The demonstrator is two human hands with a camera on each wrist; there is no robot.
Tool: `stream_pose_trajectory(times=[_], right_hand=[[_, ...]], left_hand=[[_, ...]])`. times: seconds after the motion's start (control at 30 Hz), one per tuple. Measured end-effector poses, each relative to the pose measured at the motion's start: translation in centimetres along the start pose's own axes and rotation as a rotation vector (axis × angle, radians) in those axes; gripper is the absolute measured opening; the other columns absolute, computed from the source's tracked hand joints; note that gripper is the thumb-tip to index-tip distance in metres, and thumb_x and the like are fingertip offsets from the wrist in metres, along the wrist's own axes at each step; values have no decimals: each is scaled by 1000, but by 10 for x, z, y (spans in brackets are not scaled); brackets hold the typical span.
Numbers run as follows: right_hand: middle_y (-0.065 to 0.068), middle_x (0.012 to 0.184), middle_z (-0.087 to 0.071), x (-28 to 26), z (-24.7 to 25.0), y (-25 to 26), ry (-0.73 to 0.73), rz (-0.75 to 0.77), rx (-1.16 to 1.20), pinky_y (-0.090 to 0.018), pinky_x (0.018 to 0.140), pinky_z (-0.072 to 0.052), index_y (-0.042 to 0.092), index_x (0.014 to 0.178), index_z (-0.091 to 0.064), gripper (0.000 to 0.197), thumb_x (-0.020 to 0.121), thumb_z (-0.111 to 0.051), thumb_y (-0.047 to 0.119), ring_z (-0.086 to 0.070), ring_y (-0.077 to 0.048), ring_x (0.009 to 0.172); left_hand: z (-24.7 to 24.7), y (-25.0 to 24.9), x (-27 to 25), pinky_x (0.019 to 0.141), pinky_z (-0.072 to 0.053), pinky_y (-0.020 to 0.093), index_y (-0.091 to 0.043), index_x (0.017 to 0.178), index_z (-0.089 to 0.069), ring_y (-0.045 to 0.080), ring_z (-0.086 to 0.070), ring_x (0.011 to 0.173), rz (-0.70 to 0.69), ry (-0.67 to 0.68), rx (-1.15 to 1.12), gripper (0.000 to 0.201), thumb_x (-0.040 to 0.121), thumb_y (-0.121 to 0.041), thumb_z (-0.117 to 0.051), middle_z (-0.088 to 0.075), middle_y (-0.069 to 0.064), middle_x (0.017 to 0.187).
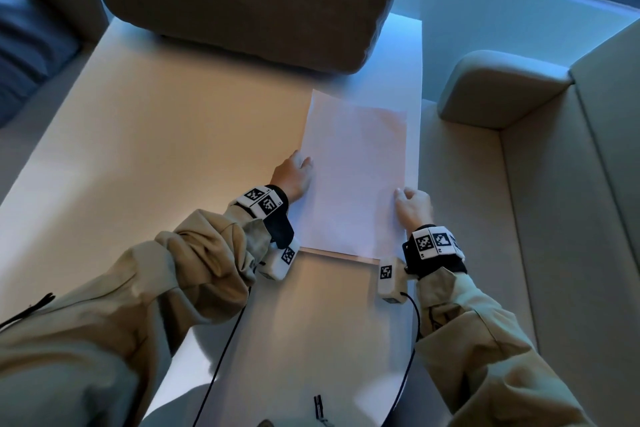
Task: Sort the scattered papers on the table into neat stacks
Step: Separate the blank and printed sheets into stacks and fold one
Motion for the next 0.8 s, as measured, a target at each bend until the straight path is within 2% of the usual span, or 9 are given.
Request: stream_pose_trajectory(times=[0.07,0.2,0.27,0.33,0.4,0.53,0.63,0.73,0.8], right_hand=[[-16,74,-50,0,4,-8,-11,-9,27,-30,68,-33,4,67,-53,35,96,-46,21,-47,-30,77],[-6,65,-45,-13,12,-29,5,-68,119,-29,65,-37,14,68,-55,24,81,-53,35,-44,-26,72],[-14,81,-63,-23,9,-38,27,-61,142,-34,76,-47,3,84,-66,27,83,-61,30,-58,-33,86],[-21,88,-66,-30,4,-44,35,-18,138,-34,76,-46,-4,85,-64,26,88,-58,21,-61,-36,87],[-27,97,-65,-34,-1,-45,26,-16,128,-37,77,-50,-10,92,-60,31,89,-53,20,-61,-41,92],[-27,96,-65,-34,-7,-45,25,-38,144,-31,73,-45,-8,91,-61,32,88,-54,23,-56,-26,75],[-19,81,-61,-41,-1,-40,25,-36,77,-29,69,-39,-6,85,-61,27,88,-55,20,-53,-30,78],[-12,122,-62,-49,19,-17,-29,37,-36,-32,99,-42,4,120,-61,33,91,-57,19,-56,-27,115],[-12,132,-57,-43,36,7,-86,162,-88,-32,108,-36,4,131,-54,41,92,-56,18,-52,-27,123]], left_hand=[[3,0,-3,105,-31,38,4,132,-36,36,-38,130,3,-13,-3,50,101,-35,-32,-39,23,142],[5,9,-22,103,-35,34,-5,135,-40,29,-42,129,-76,-15,65,66,86,-44,-62,-46,14,139],[-6,20,-35,112,-25,33,-7,146,-25,26,-24,141,-159,88,250,104,66,-46,-80,-24,16,152],[-21,33,-42,119,-10,33,-13,151,-2,26,4,145,-197,220,405,139,48,-47,-89,11,16,156],[-29,42,-45,118,-7,32,-13,150,9,27,13,144,-189,273,464,152,40,-43,-93,25,19,152],[-32,46,-45,115,-12,29,-12,150,9,29,12,144,-190,232,485,152,41,-35,-94,23,21,152],[-30,45,-49,114,-18,31,-13,150,0,34,3,144,-213,218,518,138,48,-30,-92,22,23,151],[-29,41,-57,117,-15,44,-16,149,-9,36,12,143,-284,185,615,133,47,-40,-91,24,21,152],[-35,37,-63,118,-9,48,-22,148,-19,30,16,144,-407,164,691,122,51,-50,-86,17,14,155]])
Point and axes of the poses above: each hand's wrist, its own x-axis towards the middle knuckle, its own z-axis out of the back of the hand, y = z × x, the point moved 4 cm from there along x, towards the middle knuckle
